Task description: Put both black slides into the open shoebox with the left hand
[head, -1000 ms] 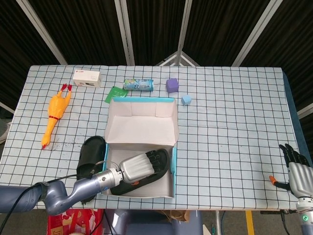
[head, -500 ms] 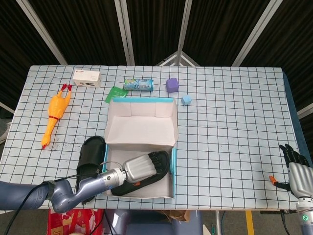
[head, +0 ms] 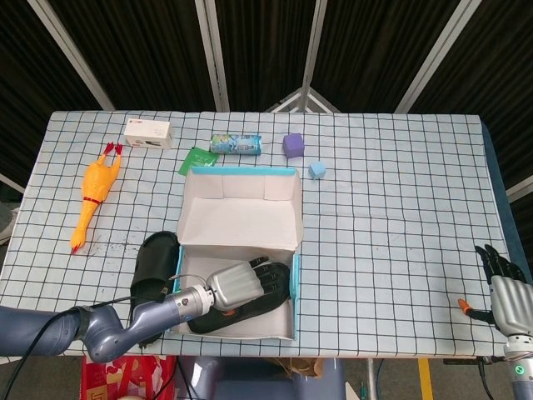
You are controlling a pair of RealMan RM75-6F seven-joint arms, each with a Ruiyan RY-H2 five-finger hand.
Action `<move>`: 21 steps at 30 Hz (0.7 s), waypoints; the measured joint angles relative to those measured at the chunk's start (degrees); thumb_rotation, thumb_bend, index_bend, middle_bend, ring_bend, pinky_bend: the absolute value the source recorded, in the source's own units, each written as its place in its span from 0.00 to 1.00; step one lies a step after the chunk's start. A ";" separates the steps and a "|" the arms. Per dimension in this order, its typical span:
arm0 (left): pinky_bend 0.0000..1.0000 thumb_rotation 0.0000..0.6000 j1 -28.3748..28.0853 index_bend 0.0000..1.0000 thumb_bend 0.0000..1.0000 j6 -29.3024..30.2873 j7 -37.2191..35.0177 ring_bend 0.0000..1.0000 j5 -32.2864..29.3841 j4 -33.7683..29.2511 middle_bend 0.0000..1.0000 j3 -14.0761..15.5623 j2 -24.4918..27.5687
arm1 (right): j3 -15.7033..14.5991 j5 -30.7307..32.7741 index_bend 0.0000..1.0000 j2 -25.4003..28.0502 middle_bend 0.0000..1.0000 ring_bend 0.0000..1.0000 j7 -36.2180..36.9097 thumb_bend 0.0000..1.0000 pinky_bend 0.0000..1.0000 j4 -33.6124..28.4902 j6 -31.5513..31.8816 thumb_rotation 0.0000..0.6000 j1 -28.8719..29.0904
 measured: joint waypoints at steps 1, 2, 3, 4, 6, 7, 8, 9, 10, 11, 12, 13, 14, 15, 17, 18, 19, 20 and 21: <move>0.00 1.00 -0.26 0.07 0.17 0.20 0.52 0.00 -0.67 -0.36 0.00 0.03 0.19 | -0.02 0.03 0.00 0.01 0.02 0.10 0.02 0.24 0.11 -0.01 -0.03 1.00 -0.01; 0.00 1.00 -0.45 0.07 0.17 0.35 0.86 0.00 -1.12 -0.60 0.00 0.06 0.31 | -0.02 0.05 0.00 0.01 0.02 0.10 0.04 0.25 0.11 -0.01 -0.05 1.00 -0.01; 0.00 1.00 -0.64 0.07 0.16 0.50 1.18 0.00 -1.53 -0.81 0.00 0.09 0.40 | -0.02 0.09 0.00 0.01 0.02 0.10 0.04 0.25 0.11 0.00 -0.07 1.00 0.00; 0.00 1.00 -0.90 0.07 0.16 0.70 1.55 0.00 -2.03 -1.06 0.00 0.15 0.49 | -0.01 0.16 0.00 0.01 0.02 0.10 0.02 0.24 0.11 0.01 -0.11 1.00 0.01; 0.00 1.00 -1.25 0.07 0.15 0.91 1.98 0.00 -2.65 -1.48 0.02 0.27 0.65 | -0.01 0.22 0.00 0.03 0.02 0.10 0.02 0.25 0.11 0.00 -0.17 1.00 0.03; 0.00 1.00 -1.47 0.07 0.15 1.06 2.29 0.00 -2.93 -1.80 0.04 0.33 0.90 | -0.01 0.20 0.00 0.04 0.02 0.10 0.10 0.25 0.11 0.00 -0.16 1.00 0.02; 0.00 1.00 -1.59 0.07 0.15 1.21 2.49 0.00 -3.10 -2.10 0.05 0.32 1.19 | 0.01 0.21 0.00 0.04 0.02 0.10 0.18 0.25 0.11 0.04 -0.11 1.00 -0.01; 0.00 1.00 -1.68 0.07 0.15 1.42 2.60 0.00 -3.26 -2.47 0.06 0.27 1.57 | 0.02 0.23 0.00 0.02 0.02 0.10 0.23 0.25 0.11 0.10 -0.05 1.00 -0.04; 0.00 1.00 -1.75 0.07 0.15 1.79 2.67 0.00 -3.50 -3.10 0.07 0.12 2.26 | -0.02 0.23 0.00 -0.03 0.02 0.10 0.28 0.25 0.11 0.19 0.05 1.00 -0.14; 0.00 1.00 -1.78 0.07 0.15 2.14 2.67 0.00 -3.70 -3.67 0.08 -0.05 2.92 | -0.05 0.24 0.00 -0.06 0.02 0.10 0.32 0.25 0.11 0.23 0.08 1.00 -0.19; 0.00 1.00 -1.77 0.07 0.15 2.54 2.62 0.00 -3.90 -4.30 0.10 -0.25 3.68 | -0.08 0.24 0.00 -0.08 0.02 0.10 0.37 0.25 0.11 0.27 0.08 1.00 -0.22; 0.00 1.00 -1.68 0.06 0.15 3.16 2.42 0.00 -4.19 -5.21 0.11 -0.58 4.86 | -0.21 0.20 0.00 -0.11 0.02 0.10 0.38 0.25 0.11 0.29 0.11 1.00 -0.31; 0.00 1.00 -1.55 0.06 0.15 3.61 2.15 0.00 -4.44 -6.00 0.12 -0.82 5.92 | -0.28 0.10 0.00 -0.13 0.02 0.10 0.41 0.25 0.11 0.30 0.19 1.00 -0.39; 0.00 1.00 -1.38 0.06 0.15 3.99 1.81 0.00 -4.69 -6.88 0.12 -1.03 7.14 | -0.34 0.00 0.00 -0.17 0.02 0.10 0.44 0.25 0.11 0.30 0.30 1.00 -0.47; 0.00 1.00 -0.86 0.05 0.15 4.64 0.77 0.00 -5.36 -9.07 0.13 -1.31 10.59 | -0.48 -0.36 0.00 -0.25 0.02 0.10 0.49 0.25 0.11 0.29 0.61 1.00 -0.64; 0.00 1.00 -0.62 0.05 0.15 4.72 0.25 0.00 -5.76 -10.01 0.14 -1.31 12.33 | -0.53 -0.54 0.00 -0.27 0.02 0.10 0.50 0.24 0.11 0.25 0.73 1.00 -0.70; 0.00 1.00 -0.34 0.05 0.15 4.63 -0.50 0.00 -6.39 -11.28 0.16 -1.23 14.85 | -0.57 -0.72 0.00 -0.28 0.02 0.10 0.47 0.24 0.11 0.15 0.92 1.00 -0.76; 0.00 1.00 -0.11 0.06 0.15 4.48 -1.12 0.00 -6.87 -12.19 0.17 -1.14 16.85 | -0.58 -0.77 0.00 -0.28 0.02 0.10 0.38 0.24 0.11 0.09 0.96 1.00 -0.77; 0.00 1.00 0.19 0.05 0.15 4.33 -1.85 0.00 -7.26 -13.03 0.18 -1.05 18.93 | -0.57 -0.78 0.00 -0.27 0.02 0.10 0.22 0.24 0.11 0.04 0.94 1.00 -0.73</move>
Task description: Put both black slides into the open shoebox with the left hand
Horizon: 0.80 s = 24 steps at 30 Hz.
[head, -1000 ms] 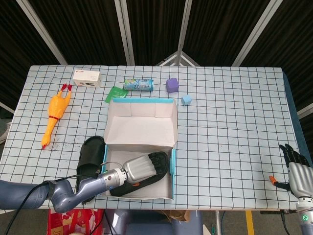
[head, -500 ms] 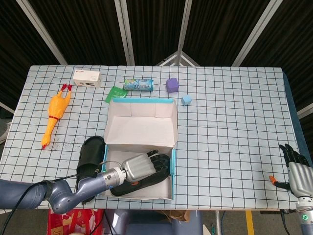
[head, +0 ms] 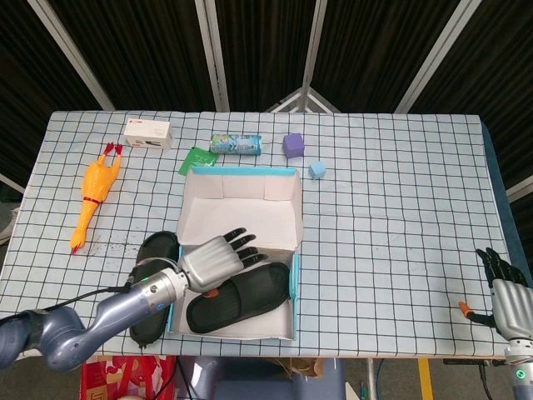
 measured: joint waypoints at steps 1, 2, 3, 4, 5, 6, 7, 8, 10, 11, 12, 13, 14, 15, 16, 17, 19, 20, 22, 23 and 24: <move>0.00 1.00 0.72 0.05 0.15 -0.16 -1.57 0.00 -0.42 -1.23 0.18 0.16 3.50 | 0.02 0.01 0.00 0.03 0.02 0.10 -0.21 0.24 0.11 -0.15 -0.12 1.00 0.11; 0.00 1.00 1.09 0.05 0.15 -0.21 -2.36 0.00 -0.51 -1.65 0.18 0.23 4.86 | 0.04 0.02 0.00 0.07 0.02 0.10 -0.34 0.24 0.11 -0.28 -0.27 1.00 0.22; 0.00 1.00 1.72 0.06 0.15 -0.29 -3.71 0.00 -0.55 -2.20 0.18 0.30 6.80 | 0.07 0.04 0.00 0.13 0.02 0.10 -0.50 0.25 0.11 -0.41 -0.43 1.00 0.34; 0.00 1.00 2.63 0.06 0.15 -0.41 -5.76 0.00 -0.46 -2.74 0.19 0.38 9.09 | 0.12 0.12 0.00 0.19 0.02 0.10 -0.68 0.25 0.11 -0.55 -0.58 1.00 0.48; 0.00 1.00 3.36 0.06 0.15 -0.52 -7.45 0.00 -0.25 -3.02 0.19 0.40 10.58 | 0.17 0.23 0.00 0.23 0.02 0.10 -0.80 0.25 0.11 -0.63 -0.65 1.00 0.55; 0.00 1.00 4.15 0.06 0.15 -0.64 -9.24 0.00 0.10 -3.17 0.19 0.43 11.93 | 0.23 0.38 0.00 0.25 0.02 0.10 -0.94 0.25 0.11 -0.68 -0.75 1.00 0.63; 0.00 1.00 5.24 0.06 0.15 -0.85 -11.71 0.00 0.82 -3.22 0.19 0.47 13.51 | 0.31 0.71 0.00 0.30 0.02 0.10 -1.15 0.25 0.11 -0.80 -0.96 1.00 0.75; 0.00 1.00 6.08 0.06 0.15 -1.06 -13.59 0.00 1.54 -3.13 0.20 0.50 14.40 | 0.34 0.83 0.00 0.31 0.02 0.10 -1.22 0.25 0.11 -0.85 -1.04 1.00 0.80; 0.00 1.00 7.99 0.05 0.15 -1.73 -17.89 0.00 3.67 -2.57 0.20 0.63 15.83 | 0.36 1.20 0.00 0.37 0.02 0.10 -1.41 0.25 0.11 -1.02 -1.24 1.00 0.86; 0.00 1.00 8.76 0.05 0.15 -2.15 -19.68 0.00 4.73 -2.15 0.20 0.72 16.30 | 0.33 1.22 0.00 0.38 0.02 0.10 -1.44 0.25 0.11 -1.07 -1.21 1.00 0.83; 0.00 1.00 9.49 0.05 0.15 -2.65 -21.39 0.00 5.85 -1.62 0.20 0.82 16.70 | 0.33 1.21 0.00 0.37 0.02 0.10 -1.44 0.24 0.11 -1.10 -1.13 1.00 0.79; 0.00 1.00 10.37 0.05 0.15 -3.52 -23.43 0.00 7.40 -0.66 0.20 1.03 17.06 | 0.35 1.21 0.00 0.36 0.02 0.10 -1.46 0.24 0.11 -1.11 -1.00 1.00 0.76; 0.00 1.00 10.93 0.05 0.15 -4.30 -24.63 0.00 8.47 0.23 0.20 1.22 17.20 | 0.36 1.20 0.00 0.36 0.02 0.10 -1.51 0.25 0.11 -1.11 -0.98 1.00 0.77; 0.00 1.00 11.37 0.05 0.15 -5.15 -25.61 0.00 9.31 1.19 0.20 1.42 17.24 | 0.36 1.17 0.00 0.37 0.02 0.10 -1.51 0.25 0.11 -1.13 -1.02 1.00 0.79; 0.00 1.00 11.83 0.05 0.15 -6.31 -26.66 0.00 10.03 2.55 0.20 1.72 17.10 | 0.33 1.15 0.00 0.41 0.02 0.10 -1.44 0.25 0.11 -1.17 -1.07 1.00 0.80; 0.00 1.00 12.09 0.05 0.15 -7.13 -27.32 0.00 10.38 3.58 0.20 1.95 16.84 | 0.31 1.16 0.00 0.43 0.02 0.10 -1.42 0.25 0.11 -1.17 -1.13 1.00 0.81; 0.00 1.00 12.51 0.05 0.15 -9.06 -28.68 0.00 10.88 5.92 0.20 2.46 15.65 | 0.26 1.23 0.00 0.47 0.02 0.10 -1.46 0.25 0.11 -1.19 -1.22 1.00 0.82; 0.00 1.00 12.62 0.05 0.15 -9.90 -29.22 0.00 10.97 6.86 0.20 2.67 14.98 | 0.25 1.26 0.00 0.51 0.02 0.10 -1.42 0.25 0.11 -1.22 -1.28 1.00 0.82; 0.00 1.00 12.71 0.05 0.15 -11.73 -30.31 0.00 10.94 8.91 0.21 3.05 13.39 | 0.27 1.32 0.00 0.61 0.02 0.10 -1.34 0.25 0.11 -1.25 -1.33 1.00 0.85; 0.00 1.00 12.71 0.05 0.15 -12.44 -30.69 0.00 10.83 9.73 0.21 3.20 12.74 | 0.28 1.35 0.00 0.62 0.02 0.10 -1.32 0.25 0.11 -1.25 -1.33 1.00 0.85; 0.00 1.00 12.68 0.05 0.15 -13.10 -30.99 0.00 10.67 10.53 0.21 3.35 12.13 | 0.31 1.39 0.00 0.64 0.02 0.10 -1.28 0.25 0.11 -1.24 -1.37 1.00 0.87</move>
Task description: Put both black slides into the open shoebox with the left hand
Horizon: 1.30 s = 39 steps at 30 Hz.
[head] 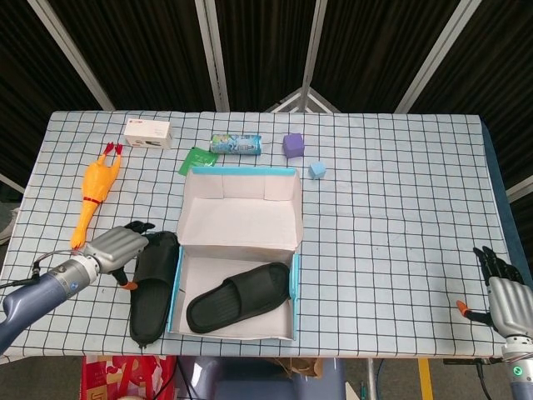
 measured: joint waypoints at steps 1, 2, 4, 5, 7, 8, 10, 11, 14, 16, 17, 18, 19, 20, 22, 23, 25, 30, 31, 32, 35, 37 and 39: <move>0.00 1.00 -0.08 0.05 0.15 -0.92 -0.28 0.00 -0.30 1.02 0.21 0.22 -0.79 | 0.03 0.08 0.00 0.02 0.02 0.10 0.04 0.25 0.11 0.02 -0.10 1.00 0.05; 0.00 1.00 -0.18 0.05 0.15 -1.62 -0.41 0.00 -0.59 1.74 0.21 0.39 -1.39 | 0.03 0.14 0.00 0.02 0.02 0.10 0.04 0.25 0.11 0.04 -0.19 1.00 0.08; 0.00 1.00 -0.58 0.05 0.15 -3.20 -0.50 0.00 -1.49 3.27 0.21 0.82 -2.79 | -0.02 0.25 0.00 0.00 0.02 0.10 -0.07 0.24 0.11 0.08 -0.38 1.00 0.14; 0.00 1.00 -0.79 0.05 0.15 -3.70 -0.44 0.00 -1.91 3.81 0.21 0.99 -3.38 | -0.05 0.30 0.00 -0.01 0.02 0.10 -0.11 0.24 0.11 0.08 -0.48 1.00 0.18; 0.00 1.00 -1.29 0.05 0.15 -4.40 0.02 0.00 -2.70 4.65 0.21 1.35 -4.56 | -0.09 0.33 0.00 0.00 0.02 0.10 -0.18 0.25 0.11 0.04 -0.52 1.00 0.21; 0.00 1.00 -1.48 0.05 0.15 -4.56 0.30 0.00 -2.93 4.83 0.21 1.48 -4.92 | -0.09 0.33 0.00 0.00 0.02 0.10 -0.20 0.25 0.11 0.02 -0.48 1.00 0.19; 0.00 1.00 -1.81 0.05 0.15 -4.55 0.88 0.00 -3.48 5.17 0.21 1.58 -5.69 | -0.09 0.34 0.00 -0.01 0.02 0.10 -0.31 0.25 0.11 -0.02 -0.34 1.00 0.16; 0.00 1.00 -1.96 0.05 0.15 -4.45 1.18 0.00 -3.81 5.35 0.21 1.61 -6.05 | -0.13 0.32 0.00 -0.02 0.02 0.10 -0.33 0.25 0.11 -0.04 -0.32 1.00 0.13; 0.00 1.00 -2.43 0.05 0.15 -3.74 2.40 0.00 -5.22 6.06 0.20 1.71 -7.37 | -0.24 0.21 0.00 -0.06 0.02 0.10 -0.46 0.25 0.11 -0.07 -0.21 1.00 0.07; 0.00 1.00 -2.64 0.05 0.15 -2.82 3.32 0.00 -6.24 6.55 0.19 1.83 -8.39 | -0.25 0.21 0.00 -0.07 0.02 0.10 -0.53 0.25 0.11 -0.07 -0.30 1.00 0.13; 0.00 1.00 -2.72 0.05 0.15 -2.46 3.66 0.00 -6.69 6.72 0.18 1.89 -8.79 | -0.25 0.22 0.00 -0.06 0.02 0.10 -0.52 0.25 0.11 -0.06 -0.36 1.00 0.17; 0.00 1.00 -2.79 0.05 0.15 -2.18 3.92 0.00 -7.12 6.87 0.17 1.96 -9.12 | -0.25 0.25 0.00 -0.04 0.02 0.10 -0.52 0.25 0.11 -0.07 -0.41 1.00 0.20; 0.00 1.00 -2.90 0.05 0.15 -1.96 4.29 0.00 -7.54 7.04 0.16 2.08 -9.44 | -0.27 0.29 0.00 -0.04 0.02 0.10 -0.54 0.25 0.11 -0.08 -0.42 1.00 0.19; 0.00 1.00 -3.00 0.05 0.15 -1.81 4.62 0.00 -7.86 7.15 0.15 2.19 -9.63 | -0.25 0.31 0.00 -0.04 0.02 0.10 -0.54 0.25 0.11 -0.08 -0.42 1.00 0.20; 0.00 1.00 -3.24 0.04 0.15 -1.44 5.27 0.00 -8.75 7.32 0.12 2.37 -9.89 | -0.25 0.45 0.00 -0.05 0.02 0.10 -0.59 0.25 0.11 -0.07 -0.50 1.00 0.23; 0.00 1.00 -3.33 0.04 0.15 -1.28 5.38 0.00 -9.12 7.32 0.10 2.41 -9.91 | -0.26 0.52 0.00 -0.05 0.02 0.10 -0.65 0.25 0.11 -0.06 -0.56 1.00 0.25; 0.00 1.00 -3.49 0.03 0.15 -0.79 5.65 0.00 -9.65 7.14 0.08 2.47 -9.63 | -0.30 0.63 0.00 -0.08 0.02 0.10 -0.80 0.25 0.11 -0.08 -0.67 1.00 0.29; 0.00 1.00 -3.76 0.03 0.15 -0.55 6.59 0.00 -10.29 6.38 0.08 3.02 -8.27 | -0.34 0.68 0.00 -0.10 0.02 0.10 -1.06 0.25 0.11 -0.26 -0.79 1.00 0.40; 0.00 1.00 -3.82 0.03 0.15 -0.52 6.91 0.00 -10.49 6.28 0.09 3.25 -8.06 | -0.42 0.64 0.00 -0.11 0.02 0.10 -1.13 0.25 0.11 -0.29 -0.77 1.00 0.37; 0.00 1.00 -3.85 0.03 0.15 -0.46 7.16 0.00 -10.69 6.24 0.09 3.42 -7.98 | -0.47 0.60 0.00 -0.13 0.02 0.10 -1.19 0.25 0.11 -0.32 -0.75 1.00 0.36; 0.00 1.00 -3.93 0.03 0.15 -0.06 8.11 0.00 -11.35 6.41 0.09 3.99 -7.97 | -0.48 0.70 0.00 -0.07 0.02 0.10 -1.25 0.25 0.11 -0.40 -0.93 1.00 0.44; 0.00 1.00 -4.09 0.02 0.15 0.11 9.12 0.00 -12.00 6.75 0.10 4.56 -8.27 | -0.50 0.80 0.00 -0.04 0.02 0.10 -1.24 0.25 0.11 -0.44 -1.03 1.00 0.47; 0.00 1.00 -4.33 0.02 0.15 0.22 10.08 0.00 -12.84 7.09 0.10 5.10 -8.69 | -0.49 0.91 0.00 -0.04 0.02 0.10 -1.32 0.25 0.11 -0.42 -1.11 1.00 0.52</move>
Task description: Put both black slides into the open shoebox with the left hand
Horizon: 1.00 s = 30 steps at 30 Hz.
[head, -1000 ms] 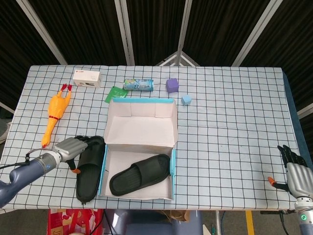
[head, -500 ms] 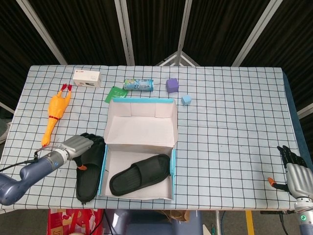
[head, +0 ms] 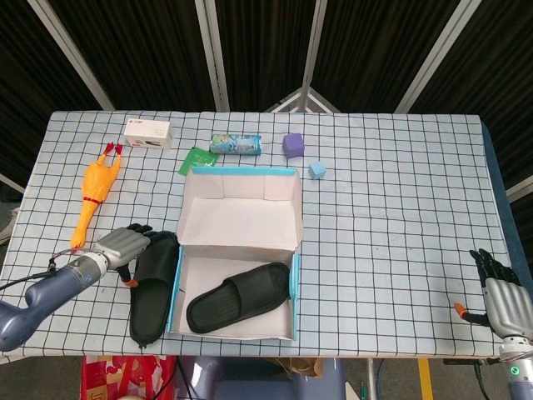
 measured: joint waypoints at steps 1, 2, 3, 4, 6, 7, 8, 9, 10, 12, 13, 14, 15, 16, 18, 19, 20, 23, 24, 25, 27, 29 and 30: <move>0.00 1.00 -0.19 0.02 0.15 0.16 0.66 0.00 -0.61 0.24 0.11 0.31 -0.31 | 0.00 0.07 0.00 0.00 0.02 0.10 -0.04 0.25 0.11 0.03 -0.09 1.00 0.05; 0.00 1.00 -0.34 0.02 0.15 0.37 1.17 0.00 -1.06 0.45 0.11 0.52 -0.55 | 0.01 0.14 0.00 0.00 0.02 0.10 -0.07 0.25 0.11 0.04 -0.18 1.00 0.09; 0.00 1.00 -0.48 0.02 0.15 0.65 1.67 0.00 -1.53 0.65 0.11 0.70 -0.80 | 0.02 0.21 0.00 0.02 0.02 0.10 -0.09 0.25 0.11 0.05 -0.28 1.00 0.14; 0.00 1.00 -0.70 0.02 0.15 1.07 2.36 0.00 -2.24 0.91 0.11 0.93 -1.15 | 0.02 0.31 0.00 0.03 0.02 0.10 -0.12 0.25 0.11 0.07 -0.37 1.00 0.19; 0.00 1.00 -1.05 0.02 0.15 1.62 3.44 0.00 -3.43 1.22 0.12 1.28 -1.70 | 0.04 0.43 0.00 0.07 0.02 0.10 -0.10 0.25 0.11 0.11 -0.52 1.00 0.25; 0.00 1.00 -1.33 0.02 0.15 1.92 4.12 0.00 -4.25 1.36 0.12 1.54 -2.09 | 0.05 0.49 0.00 0.08 0.02 0.10 -0.02 0.25 0.11 0.14 -0.57 1.00 0.27; 0.00 1.00 -1.56 0.03 0.15 2.06 4.58 0.00 -4.83 1.44 0.12 1.73 -2.38 | 0.06 0.53 0.00 0.10 0.02 0.10 0.03 0.25 0.11 0.17 -0.58 1.00 0.27; 0.00 1.00 -1.81 0.03 0.15 2.14 5.00 0.00 -5.42 1.49 0.12 1.91 -2.66 | 0.07 0.57 0.00 0.12 0.02 0.10 0.07 0.25 0.11 0.20 -0.58 1.00 0.26; 0.00 1.00 -2.16 0.03 0.15 2.26 5.53 0.00 -6.19 1.57 0.13 2.13 -3.04 | 0.09 0.58 0.00 0.15 0.02 0.10 0.15 0.25 0.11 0.21 -0.52 1.00 0.23; 0.00 1.00 -2.70 0.03 0.15 2.52 6.37 0.00 -7.39 1.69 0.13 2.46 -3.64 | 0.09 0.51 0.00 0.25 0.02 0.10 0.25 0.24 0.11 0.20 -0.47 1.00 0.21; 0.00 1.00 -3.04 0.03 0.15 2.73 6.82 0.00 -8.20 1.75 0.14 2.68 -4.01 | 0.08 0.48 0.00 0.23 0.02 0.10 0.29 0.24 0.11 0.23 -0.50 1.00 0.22; 0.00 1.00 -3.30 0.03 0.15 2.88 7.12 0.00 -8.75 1.79 0.14 2.85 -4.27 | 0.07 0.47 0.00 0.24 0.02 0.10 0.31 0.24 0.11 0.24 -0.51 1.00 0.23; 0.00 1.00 -3.57 0.03 0.15 3.01 7.50 0.00 -9.30 1.84 0.14 3.04 -4.54 | 0.06 0.46 0.00 0.25 0.02 0.10 0.36 0.25 0.11 0.24 -0.53 1.00 0.23; 0.00 1.00 -3.96 0.03 0.15 3.17 8.05 0.00 -10.06 1.90 0.14 3.33 -4.93 | 0.07 0.47 0.00 0.26 0.02 0.10 0.40 0.25 0.11 0.25 -0.53 1.00 0.24; 0.00 1.00 -4.54 0.03 0.15 3.39 8.85 0.00 -11.09 1.96 0.14 3.76 -5.50 | 0.10 0.53 0.00 0.27 0.02 0.10 0.39 0.24 0.11 0.28 -0.50 1.00 0.24; 0.00 1.00 -4.92 0.03 0.15 3.56 9.36 0.00 -11.68 1.96 0.14 4.04 -5.84 | 0.11 0.55 0.00 0.27 0.02 0.10 0.41 0.24 0.11 0.28 -0.50 1.00 0.25; 0.00 1.00 -5.16 0.03 0.15 3.71 9.69 0.00 -12.07 1.94 0.14 4.22 -6.05 | 0.11 0.56 0.00 0.27 0.02 0.10 0.42 0.25 0.11 0.29 -0.52 1.00 0.26; 0.00 1.00 -5.74 0.03 0.15 4.19 10.30 0.00 -13.11 1.86 0.15 4.69 -6.61 | 0.08 0.54 0.00 0.28 0.02 0.10 0.46 0.24 0.11 0.33 -0.55 1.00 0.27; 0.00 1.00 -5.88 0.03 0.15 4.29 10.51 0.00 -13.36 1.87 0.15 4.87 -6.76 | 0.07 0.54 0.00 0.30 0.02 0.10 0.47 0.24 0.11 0.33 -0.56 1.00 0.27; 0.00 1.00 -6.06 0.03 0.15 4.38 10.79 0.00 -13.65 1.91 0.16 5.12 -6.96 | 0.07 0.55 0.00 0.31 0.02 0.10 0.51 0.24 0.11 0.33 -0.59 1.00 0.29; 0.00 1.00 -6.33 0.04 0.15 4.53 11.34 0.00 -14.04 2.05 0.17 5.53 -7.28 | 0.06 0.56 0.00 0.32 0.02 0.10 0.53 0.24 0.11 0.33 -0.60 1.00 0.29; 0.00 1.00 -6.66 0.04 0.15 4.79 11.92 0.00 -14.62 2.19 0.19 5.95 -7.74 | 0.02 0.52 0.00 0.32 0.02 0.10 0.50 0.25 0.11 0.29 -0.58 1.00 0.28; 0.00 1.00 -6.77 0.05 0.15 4.97 12.04 0.00 -14.83 2.20 0.20 6.05 -7.92 | 0.01 0.50 0.00 0.33 0.02 0.10 0.49 0.25 0.11 0.28 -0.58 1.00 0.28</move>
